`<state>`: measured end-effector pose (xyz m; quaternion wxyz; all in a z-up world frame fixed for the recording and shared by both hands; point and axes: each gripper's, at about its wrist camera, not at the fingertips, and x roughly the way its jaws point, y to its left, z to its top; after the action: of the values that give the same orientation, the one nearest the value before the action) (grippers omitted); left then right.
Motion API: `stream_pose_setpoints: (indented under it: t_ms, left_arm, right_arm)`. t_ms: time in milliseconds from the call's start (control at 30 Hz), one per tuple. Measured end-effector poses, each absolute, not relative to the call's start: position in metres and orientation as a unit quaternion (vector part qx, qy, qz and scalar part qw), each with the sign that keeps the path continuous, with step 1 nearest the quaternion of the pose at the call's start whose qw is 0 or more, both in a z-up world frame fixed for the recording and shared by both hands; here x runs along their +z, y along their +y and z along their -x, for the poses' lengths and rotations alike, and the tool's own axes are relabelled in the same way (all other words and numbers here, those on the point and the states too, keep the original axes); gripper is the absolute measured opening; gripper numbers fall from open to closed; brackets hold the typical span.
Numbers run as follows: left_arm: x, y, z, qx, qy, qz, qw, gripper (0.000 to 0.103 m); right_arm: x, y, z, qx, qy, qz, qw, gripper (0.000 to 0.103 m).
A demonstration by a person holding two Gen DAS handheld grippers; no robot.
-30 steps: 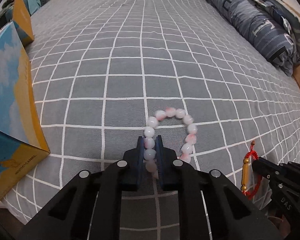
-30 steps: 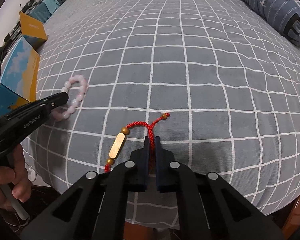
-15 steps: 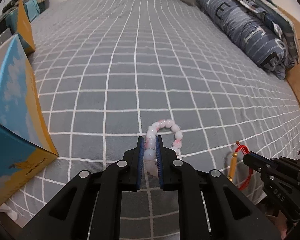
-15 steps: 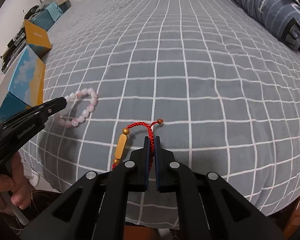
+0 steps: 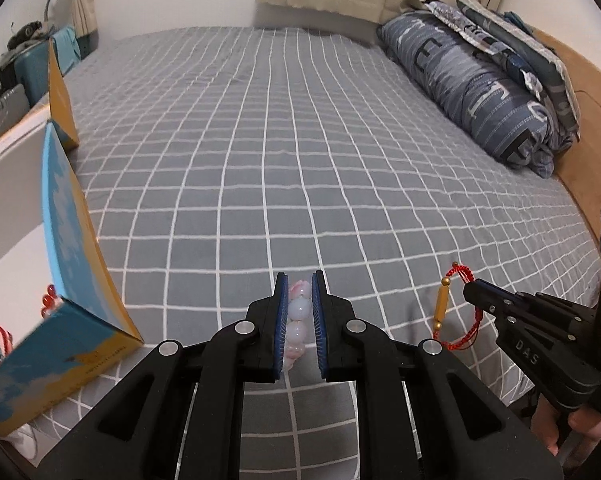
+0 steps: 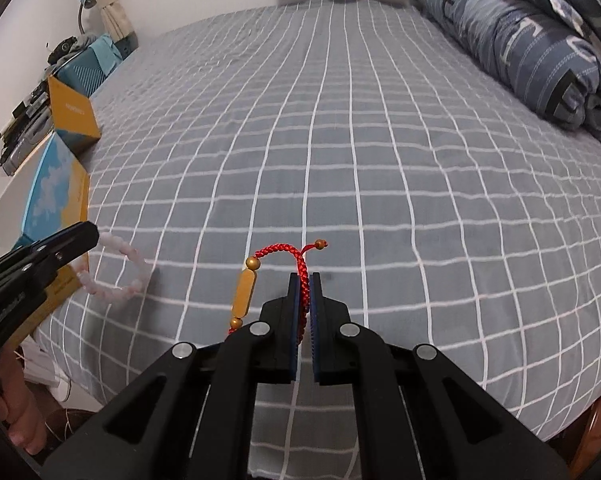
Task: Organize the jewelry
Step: 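Lift both bracelets and carry them over the white box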
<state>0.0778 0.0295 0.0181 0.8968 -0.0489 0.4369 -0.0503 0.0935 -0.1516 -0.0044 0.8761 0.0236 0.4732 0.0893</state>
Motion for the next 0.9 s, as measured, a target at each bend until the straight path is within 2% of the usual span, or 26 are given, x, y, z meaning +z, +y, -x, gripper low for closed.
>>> stream_pose_setpoints:
  t_ms: [900]
  left_arm:
    - [0.091,0.095,-0.100,0.015,0.389,0.050,0.920,0.012]
  right_arm:
    - [0.051,-0.097,-0.146,0.092,0.438,0.003,0.894,0.004]
